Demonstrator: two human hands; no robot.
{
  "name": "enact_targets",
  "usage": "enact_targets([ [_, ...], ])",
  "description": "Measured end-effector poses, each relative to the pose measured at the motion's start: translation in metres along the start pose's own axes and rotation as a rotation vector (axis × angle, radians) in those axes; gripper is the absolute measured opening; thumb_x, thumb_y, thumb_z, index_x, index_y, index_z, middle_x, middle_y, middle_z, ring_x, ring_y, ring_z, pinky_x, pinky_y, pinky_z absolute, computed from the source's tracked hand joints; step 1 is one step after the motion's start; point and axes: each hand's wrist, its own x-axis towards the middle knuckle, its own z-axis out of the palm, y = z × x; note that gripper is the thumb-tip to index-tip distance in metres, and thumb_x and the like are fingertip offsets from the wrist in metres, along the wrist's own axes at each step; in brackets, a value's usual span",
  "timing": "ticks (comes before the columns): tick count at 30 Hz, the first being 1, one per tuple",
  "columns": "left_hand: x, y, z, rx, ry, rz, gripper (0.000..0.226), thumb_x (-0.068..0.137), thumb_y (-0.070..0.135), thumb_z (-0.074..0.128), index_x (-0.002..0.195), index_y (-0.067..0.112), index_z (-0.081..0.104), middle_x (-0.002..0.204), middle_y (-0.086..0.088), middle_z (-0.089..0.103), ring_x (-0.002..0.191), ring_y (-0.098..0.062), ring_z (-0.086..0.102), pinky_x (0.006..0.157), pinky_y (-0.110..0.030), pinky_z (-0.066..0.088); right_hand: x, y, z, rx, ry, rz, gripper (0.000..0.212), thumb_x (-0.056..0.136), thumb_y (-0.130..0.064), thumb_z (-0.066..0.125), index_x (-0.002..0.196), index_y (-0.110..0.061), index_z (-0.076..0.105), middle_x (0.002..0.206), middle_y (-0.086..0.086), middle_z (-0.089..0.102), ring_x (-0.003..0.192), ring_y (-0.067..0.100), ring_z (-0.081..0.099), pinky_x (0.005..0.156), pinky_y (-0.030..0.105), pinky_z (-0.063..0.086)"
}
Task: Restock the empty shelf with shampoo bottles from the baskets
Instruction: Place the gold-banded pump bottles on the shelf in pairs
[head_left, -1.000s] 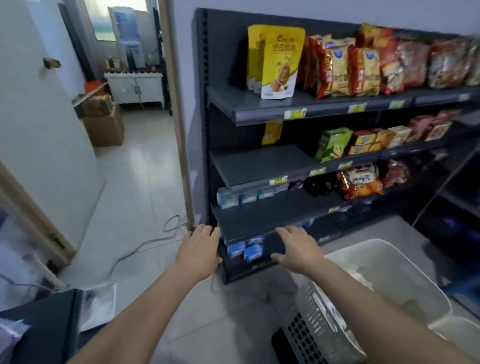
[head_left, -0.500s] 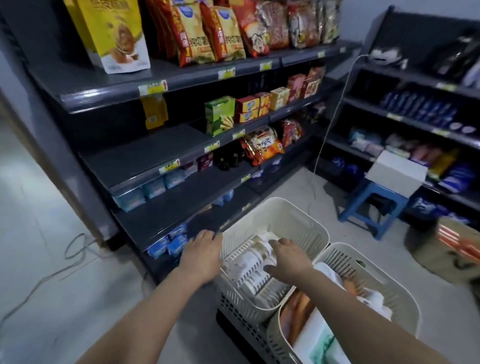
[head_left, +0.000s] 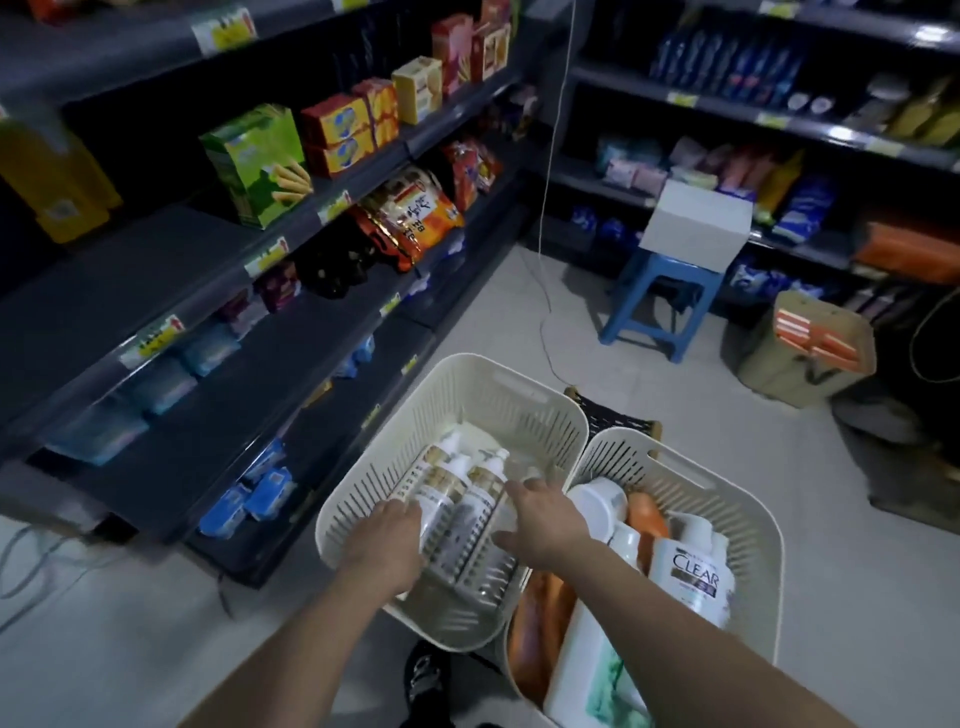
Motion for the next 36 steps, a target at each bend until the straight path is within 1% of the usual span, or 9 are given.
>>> enact_targets([
  [5, 0.041, -0.003, 0.013, -0.016, -0.103, 0.031, 0.051, 0.091, 0.03, 0.057, 0.137, 0.016, 0.04, 0.131, -0.005, 0.05, 0.117, -0.023, 0.05, 0.088, -0.033, 0.043, 0.035, 0.005, 0.012, 0.073, -0.082, 0.08, 0.067, 0.092, -0.034, 0.061, 0.149, -0.017, 0.032, 0.145, 0.013, 0.042, 0.137, 0.032, 0.034, 0.109, 0.041, 0.037],
  [9, 0.073, -0.006, 0.025, -0.097, -0.173, -0.019, 0.082, 0.093, 0.041, 0.056, 0.155, 0.014, 0.009, 0.156, -0.007, 0.029, 0.14, -0.027, 0.034, 0.11, -0.038, 0.032, 0.065, 0.007, 0.023, 0.121, -0.138, 0.148, 0.066, 0.092, -0.036, 0.062, 0.148, -0.017, 0.033, 0.145, 0.013, 0.042, 0.136, 0.032, 0.036, 0.112, 0.043, 0.035],
  [13, 0.105, -0.013, 0.041, -0.256, -0.236, -0.085, 0.094, 0.088, 0.048, 0.062, 0.155, 0.016, 0.004, 0.157, -0.01, 0.026, 0.14, -0.029, 0.034, 0.11, -0.044, 0.038, 0.096, 0.009, 0.036, 0.143, -0.185, 0.213, 0.063, 0.091, -0.036, 0.064, 0.144, -0.017, 0.038, 0.142, 0.013, 0.045, 0.132, 0.031, 0.041, 0.111, 0.045, 0.039],
  [16, 0.124, -0.016, 0.055, -0.387, -0.225, -0.154, 0.097, 0.077, 0.061, 0.066, 0.15, 0.016, 0.022, 0.146, -0.01, 0.041, 0.126, -0.028, 0.049, 0.097, -0.043, 0.049, 0.119, 0.011, 0.042, 0.187, -0.208, 0.257, 0.054, 0.091, -0.033, 0.064, 0.139, -0.017, 0.044, 0.134, 0.011, 0.052, 0.125, 0.03, 0.048, 0.106, 0.044, 0.044],
  [20, 0.134, -0.012, 0.057, -0.4, -0.119, -0.207, 0.066, 0.071, 0.053, 0.073, 0.123, 0.018, 0.051, 0.112, -0.002, 0.054, 0.096, -0.019, 0.057, 0.071, -0.029, 0.049, 0.147, 0.016, 0.05, 0.293, -0.212, 0.336, 0.051, 0.088, -0.046, 0.065, 0.125, -0.015, 0.052, 0.118, 0.009, 0.062, 0.108, 0.028, 0.059, 0.094, 0.043, 0.052],
  [26, 0.139, -0.028, 0.058, -0.71, -0.176, -0.183, 0.034, 0.054, 0.044, 0.076, 0.083, 0.029, 0.064, 0.076, 0.012, 0.068, 0.066, -0.002, 0.065, 0.062, -0.031, 0.058, 0.184, 0.021, 0.06, 0.46, -0.202, 0.469, 0.084, 0.078, -0.052, 0.073, 0.143, -0.016, 0.033, 0.137, 0.014, 0.052, 0.125, 0.033, 0.05, 0.103, 0.045, 0.047],
  [29, 0.135, -0.04, 0.057, -0.911, -0.167, -0.151, 0.041, 0.053, 0.039, 0.081, 0.091, 0.028, 0.068, 0.082, 0.012, 0.073, 0.072, -0.002, 0.07, 0.068, -0.038, 0.059, 0.198, 0.022, 0.069, 0.481, -0.217, 0.553, 0.092, 0.079, -0.055, 0.069, 0.148, -0.013, 0.026, 0.149, 0.016, 0.036, 0.136, 0.036, 0.039, 0.111, 0.05, 0.039],
  [33, 0.134, -0.05, 0.051, -1.026, -0.196, -0.178, 0.051, 0.052, 0.04, 0.083, 0.097, 0.025, 0.066, 0.089, 0.008, 0.074, 0.081, -0.006, 0.071, 0.077, -0.043, 0.059, 0.204, 0.016, 0.077, 0.403, -0.298, 0.57, 0.095, 0.084, -0.063, 0.061, 0.153, -0.01, 0.023, 0.163, 0.016, 0.007, 0.151, 0.033, 0.009, 0.121, 0.048, 0.01],
  [36, 0.13, -0.051, 0.047, -1.015, -0.187, -0.218, 0.068, 0.048, 0.045, 0.085, 0.107, 0.026, 0.057, 0.096, 0.01, 0.07, 0.086, -0.006, 0.067, 0.079, -0.038, 0.056, 0.211, 0.01, 0.084, 0.405, -0.258, 0.585, 0.091, 0.078, -0.066, 0.066, 0.145, -0.009, 0.041, 0.158, 0.018, 0.025, 0.148, 0.033, 0.021, 0.12, 0.047, 0.019],
])
